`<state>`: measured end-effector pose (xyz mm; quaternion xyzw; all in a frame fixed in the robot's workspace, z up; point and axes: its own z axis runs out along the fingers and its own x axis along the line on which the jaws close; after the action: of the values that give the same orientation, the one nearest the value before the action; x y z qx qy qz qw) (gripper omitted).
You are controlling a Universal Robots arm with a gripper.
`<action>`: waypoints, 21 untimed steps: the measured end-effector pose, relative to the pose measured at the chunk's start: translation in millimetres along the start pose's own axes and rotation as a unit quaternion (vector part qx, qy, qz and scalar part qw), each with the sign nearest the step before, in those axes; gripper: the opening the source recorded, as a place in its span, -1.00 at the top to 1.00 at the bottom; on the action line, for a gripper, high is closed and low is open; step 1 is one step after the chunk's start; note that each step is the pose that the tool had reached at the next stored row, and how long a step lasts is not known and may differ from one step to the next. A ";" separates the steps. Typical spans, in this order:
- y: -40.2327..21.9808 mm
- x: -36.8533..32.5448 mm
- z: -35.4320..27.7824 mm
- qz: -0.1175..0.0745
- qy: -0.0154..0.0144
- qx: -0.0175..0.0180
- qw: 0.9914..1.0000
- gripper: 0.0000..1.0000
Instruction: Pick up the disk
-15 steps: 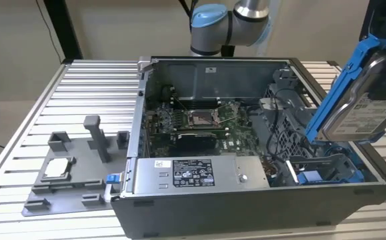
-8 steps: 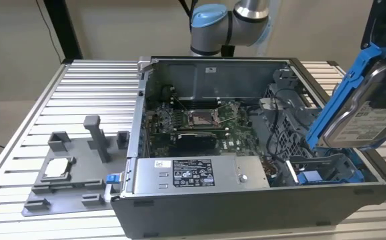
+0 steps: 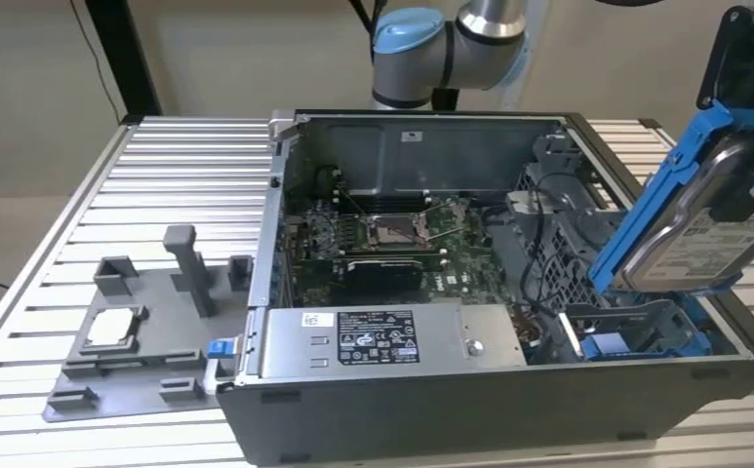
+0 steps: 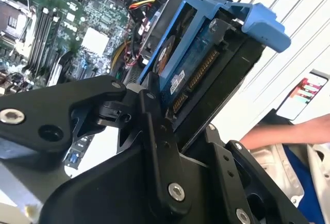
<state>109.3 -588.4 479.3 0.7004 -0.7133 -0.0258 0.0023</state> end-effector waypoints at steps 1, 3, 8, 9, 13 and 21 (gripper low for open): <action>0.0 0.0 0.3 0.000 0.000 0.000 1.000 1.00; 0.0 0.0 0.3 0.000 0.000 0.000 1.000 1.00; -0.2 0.2 5.2 0.000 -0.001 0.000 1.000 1.00; -0.3 0.2 6.9 0.000 -0.002 0.000 1.000 1.00; -0.7 0.5 14.4 0.000 -0.004 0.000 1.000 1.00; -1.6 1.0 28.1 0.000 -0.010 0.000 1.000 1.00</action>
<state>109.8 -588.5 451.1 0.7003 -0.7131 -0.0326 -0.0051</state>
